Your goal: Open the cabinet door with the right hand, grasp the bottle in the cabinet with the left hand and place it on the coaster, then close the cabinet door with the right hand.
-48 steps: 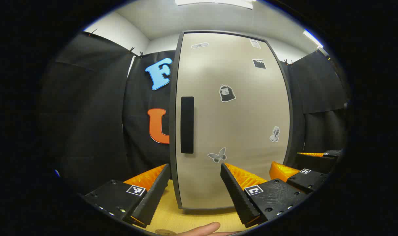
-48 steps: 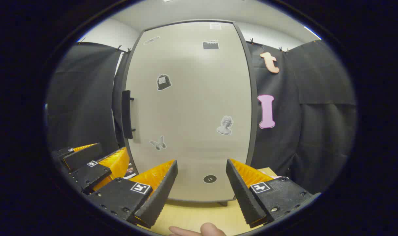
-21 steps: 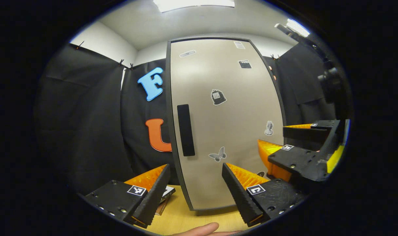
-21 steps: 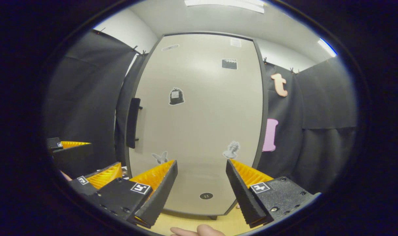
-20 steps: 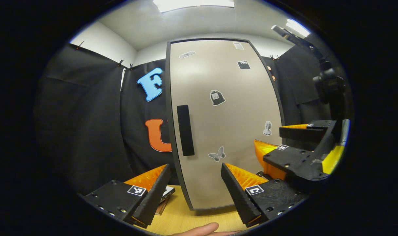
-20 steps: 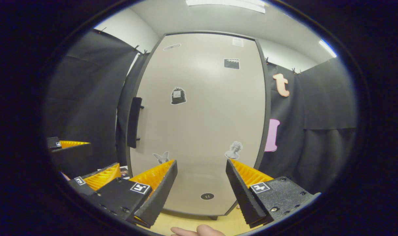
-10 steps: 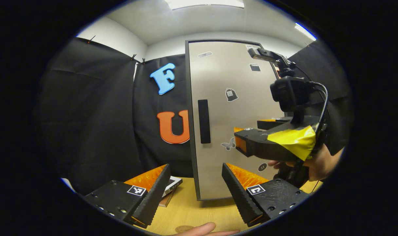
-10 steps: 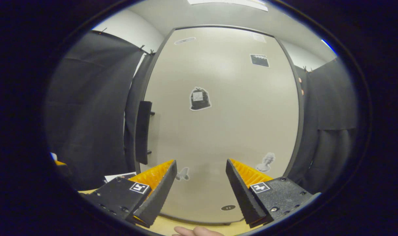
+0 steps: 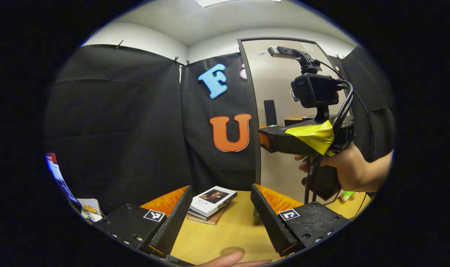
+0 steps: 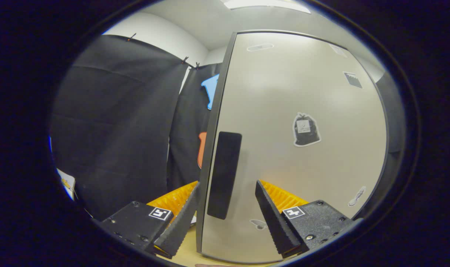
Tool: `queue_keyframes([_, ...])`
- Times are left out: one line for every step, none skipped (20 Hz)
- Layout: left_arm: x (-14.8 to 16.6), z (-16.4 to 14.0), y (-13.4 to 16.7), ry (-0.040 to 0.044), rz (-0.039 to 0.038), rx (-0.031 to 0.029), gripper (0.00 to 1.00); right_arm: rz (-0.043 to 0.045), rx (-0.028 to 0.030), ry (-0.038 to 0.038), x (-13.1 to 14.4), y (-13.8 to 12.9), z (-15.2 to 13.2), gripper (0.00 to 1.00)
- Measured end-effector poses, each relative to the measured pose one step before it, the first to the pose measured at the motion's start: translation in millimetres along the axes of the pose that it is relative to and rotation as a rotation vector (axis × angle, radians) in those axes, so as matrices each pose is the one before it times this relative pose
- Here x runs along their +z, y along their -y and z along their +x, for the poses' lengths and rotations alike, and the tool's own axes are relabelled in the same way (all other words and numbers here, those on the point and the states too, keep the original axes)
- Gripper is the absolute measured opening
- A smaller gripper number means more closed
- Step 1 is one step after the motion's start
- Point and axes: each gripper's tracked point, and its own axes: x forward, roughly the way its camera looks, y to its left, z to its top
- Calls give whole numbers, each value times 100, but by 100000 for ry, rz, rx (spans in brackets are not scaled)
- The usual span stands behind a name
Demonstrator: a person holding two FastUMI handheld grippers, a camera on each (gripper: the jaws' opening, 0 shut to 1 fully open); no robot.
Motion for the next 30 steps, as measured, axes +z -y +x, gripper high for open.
queue_keyframes([-148, -206, -454, -433, -330, 1647, 95, -601, 1531, 2358, 309, -732, 229, 90])
queue_keyframes([-132, -206, -393, -449, -530, 1093, 95, -1220, 1041, -636, -207, -266, 491, 86])
queue_keyframes([-367, 60, -126, -1033, -458, 520, 95, 706, 2625, 524, 90, -559, 48, 79])
queue_keyframes([-670, 19, -184, -2277, 187, 764, 95, -813, -908, -1478, -377, -40, 217, 73])
queue_keyframes([-644, 70, -39, -2227, 212, 194, 95, -764, -1446, 1108, 271, 427, -70, 63])
queue_keyframes([-58, -112, 87, -1281, -316, 47, 95, 383, -1260, -223, -17, 533, 140, 61])
queue_keyframes([198, -102, 157, -43, -837, -238, 95, 838, -602, 261, -191, 117, 74, 43])
queue_keyframes([313, -5, 238, 647, -971, -657, 95, 486, -112, -279, 13, -35, -101, 40])
queue_keyframes([135, 42, 32, 892, -589, -477, 95, -314, -516, -662, -22, 12, -51, 35])
queue_keyframes([154, -12, 151, 684, 127, -597, 95, 247, -633, -594, -39, 34, -8, 35])
queue_keyframes([-3, -283, 117, 94, 716, -647, 94, 1895, 345, -148, 57, 29, -34, 33])
queue_keyframes([-353, 5, 94, -852, 1436, -657, 95, 4256, 1136, -534, -84, -167, -55, 32])
queue_keyframes([-421, 106, -44, -889, 1761, -497, 95, 3798, 719, -1095, -86, -225, -172, 31])
queue_keyframes([-198, 37, -6, 388, 1600, 124, 94, -454, 11, -475, 128, 13, -211, 30])
queue_keyframes([248, 38, 56, 755, 1231, -285, 94, -1953, -380, -297, -59, 245, -38, 29])
queue_keyframes([60, -24, 181, 835, 454, -520, 94, -1215, 70, -27, -18, 19, -190, 27])
queue_keyframes([250, -24, 233, 622, -175, -518, 93, 165, 768, -167, -36, -328, -559, 27])
queue_keyframes([-6, 49, 129, -186, -316, -1056, 93, 1080, 1164, -436, 87, -345, -797, 27])
queue_keyframes([-44, -231, -41, 478, -574, -897, 93, 1459, 1530, -671, 70, -498, -893, 28])
queue_keyframes([180, -122, -23, 620, -510, -278, 94, 404, 1880, -495, 89, -283, -799, 28])
queue_keyframes([37, -314, -139, -104, -364, -440, 93, -13, 1924, -236, 29, -75, -847, 27])
queue_keyframes([-109, -299, -283, -171, -267, -186, 93, 218, 1698, -373, 254, -65, -677, 27])
queue_keyframes([-82, -104, -533, -496, -326, 240, 93, 451, 1508, -477, 40, -128, -659, 27])
queue_keyframes([-407, 33, -187, -1291, -497, -1328, 93, 669, 1302, -384, 87, -186, -915, 27])
queue_keyframes([-687, 173, 198, -2515, -517, -2723, 93, -250, 1044, -246, 288, 73, -673, 27])
queue_keyframes([-647, 288, -52, -1617, -533, -1285, 94, -1100, 991, -337, 347, 76, -679, 27])
queue_keyframes([-159, 274, -499, -1238, -302, -404, 93, -610, 1078, -331, 67, -16, -540, 26])
queue_keyframes([-301, 274, -508, -1174, -335, -57, 93, 103, 1278, -581, 111, -48, -443, 26])
queue_keyframes([-14, 436, -224, -820, -496, -534, 93, -13, 1359, -644, -101, -97, -557, 26])
queue_keyframes([178, 447, -120, 66, -386, 145, 94, 117, 1239, -645, -51, -34, -517, 26])
